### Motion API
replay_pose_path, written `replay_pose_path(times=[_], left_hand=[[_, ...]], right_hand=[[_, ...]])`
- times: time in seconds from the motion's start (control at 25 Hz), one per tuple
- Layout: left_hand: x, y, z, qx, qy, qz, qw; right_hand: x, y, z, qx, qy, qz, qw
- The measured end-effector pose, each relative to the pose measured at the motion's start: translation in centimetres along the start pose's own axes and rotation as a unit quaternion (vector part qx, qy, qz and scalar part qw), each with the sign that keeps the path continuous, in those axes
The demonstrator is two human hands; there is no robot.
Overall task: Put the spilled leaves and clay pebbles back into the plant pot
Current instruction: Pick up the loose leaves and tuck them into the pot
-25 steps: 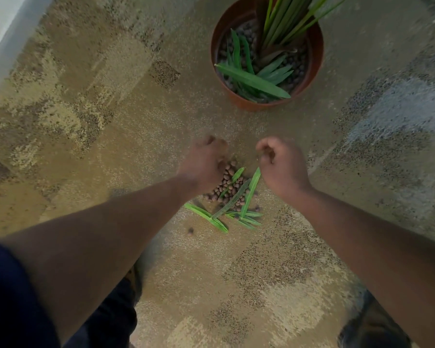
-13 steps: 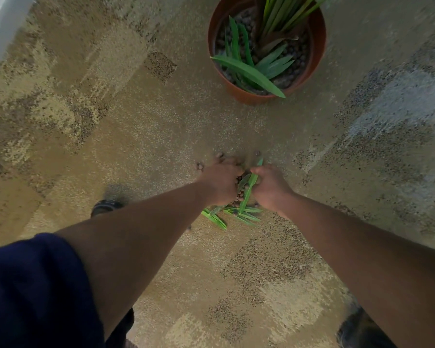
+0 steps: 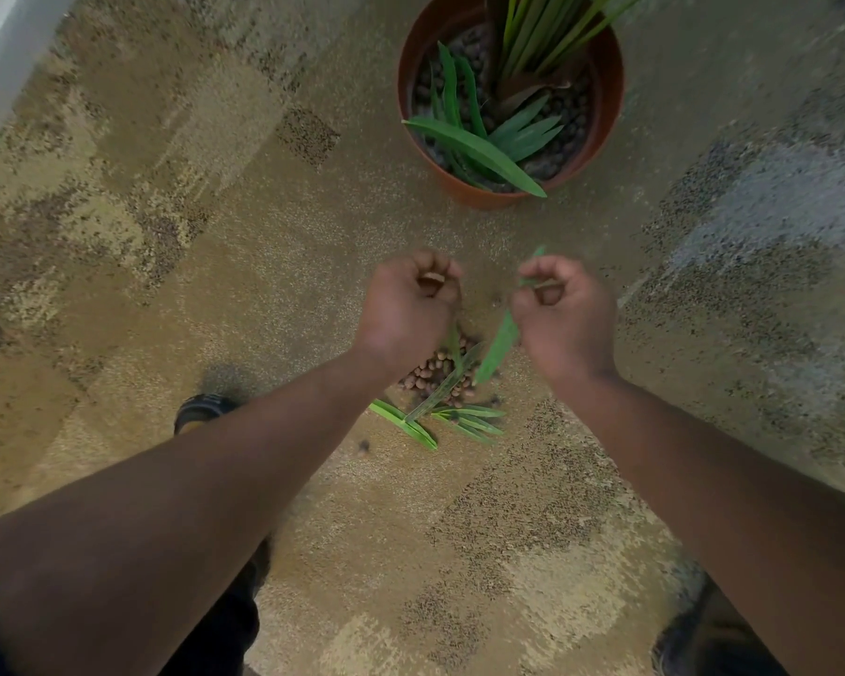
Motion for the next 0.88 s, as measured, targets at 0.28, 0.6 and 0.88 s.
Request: replay_pose_path(times=[0.28,0.6,0.88], left_hand=[[3.6,-1.6,-8.8,-0.099,0.1,-0.146,0.979],[7.4,-2.3,-8.9,0.215,0.17,-0.102,0.956],[9.7,-3.0,-8.3,0.453,0.259,-0.006,0.853]], right_hand=[[4.8,-1.5,8.7,0.186,-0.057,-0.143,0.97],[7.5,-2.0,7.4,-0.124,-0.097,-0.061,0.986],[7.7,-2.1,8.0,-0.345,-0.16,0.033,0.924]])
Point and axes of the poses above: each hand's wrist, its own x-axis towards the middle knuckle, its own y-axis out of the palm, z = x × y, the point moved 1 cm from there along x, towards the middle knuckle, and after that the axes turned 1 degree about -x, right-handed, at the moved point
